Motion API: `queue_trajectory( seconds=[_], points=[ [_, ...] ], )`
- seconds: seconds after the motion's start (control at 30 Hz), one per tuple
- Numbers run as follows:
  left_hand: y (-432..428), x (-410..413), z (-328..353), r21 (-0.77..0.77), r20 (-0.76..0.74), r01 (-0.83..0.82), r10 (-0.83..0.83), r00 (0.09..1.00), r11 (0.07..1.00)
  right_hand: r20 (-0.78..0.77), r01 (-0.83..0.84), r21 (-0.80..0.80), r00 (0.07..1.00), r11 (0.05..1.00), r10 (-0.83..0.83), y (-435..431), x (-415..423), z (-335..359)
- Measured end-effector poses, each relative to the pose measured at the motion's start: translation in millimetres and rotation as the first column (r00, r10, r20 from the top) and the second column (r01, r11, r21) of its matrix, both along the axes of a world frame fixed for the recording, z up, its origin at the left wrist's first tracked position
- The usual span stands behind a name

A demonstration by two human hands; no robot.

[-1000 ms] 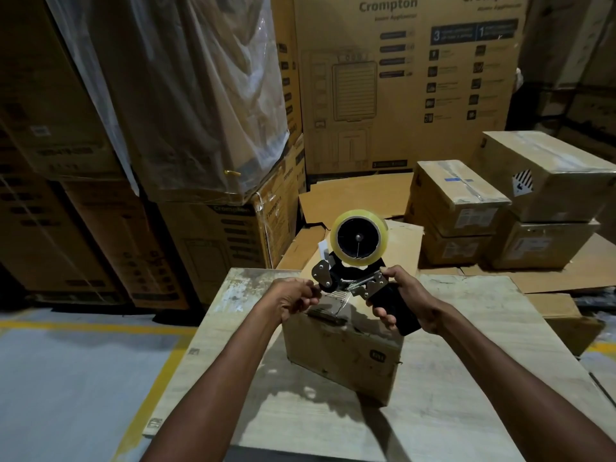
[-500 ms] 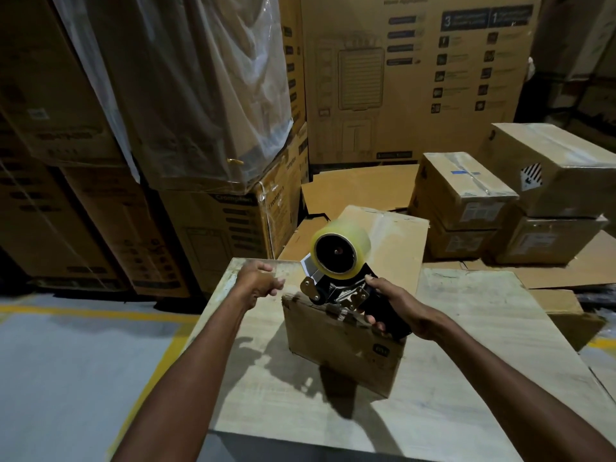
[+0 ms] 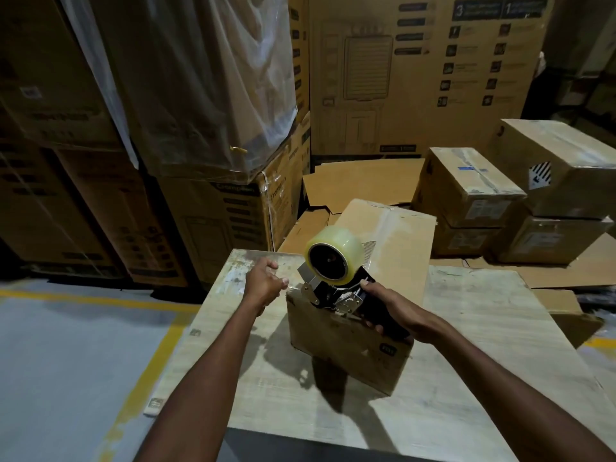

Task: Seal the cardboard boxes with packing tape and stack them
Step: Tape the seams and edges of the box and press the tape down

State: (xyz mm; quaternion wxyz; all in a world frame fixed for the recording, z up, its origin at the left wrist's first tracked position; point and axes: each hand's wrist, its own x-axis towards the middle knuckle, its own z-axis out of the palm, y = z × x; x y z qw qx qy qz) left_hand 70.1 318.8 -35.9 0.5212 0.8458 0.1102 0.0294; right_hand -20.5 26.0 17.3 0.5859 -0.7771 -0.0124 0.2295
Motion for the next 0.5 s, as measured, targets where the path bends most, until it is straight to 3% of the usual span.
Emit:
queue_trajectory(
  seconds=[0.27,0.5],
  points=[
    [0.7,8.1,-15.5,0.048,0.027,-0.011,0.01,1.0,0.999,-0.008,-0.009,-0.043,1.0,0.999,0.009,1.2,1.5,-4.2],
    [5.5,8.5,-29.3,-0.088,-0.002,-0.012,0.012,1.0,0.996,-0.005,-0.021,-0.069,1.0,0.997,0.021,0.7,4.5,-7.5]
  ],
)
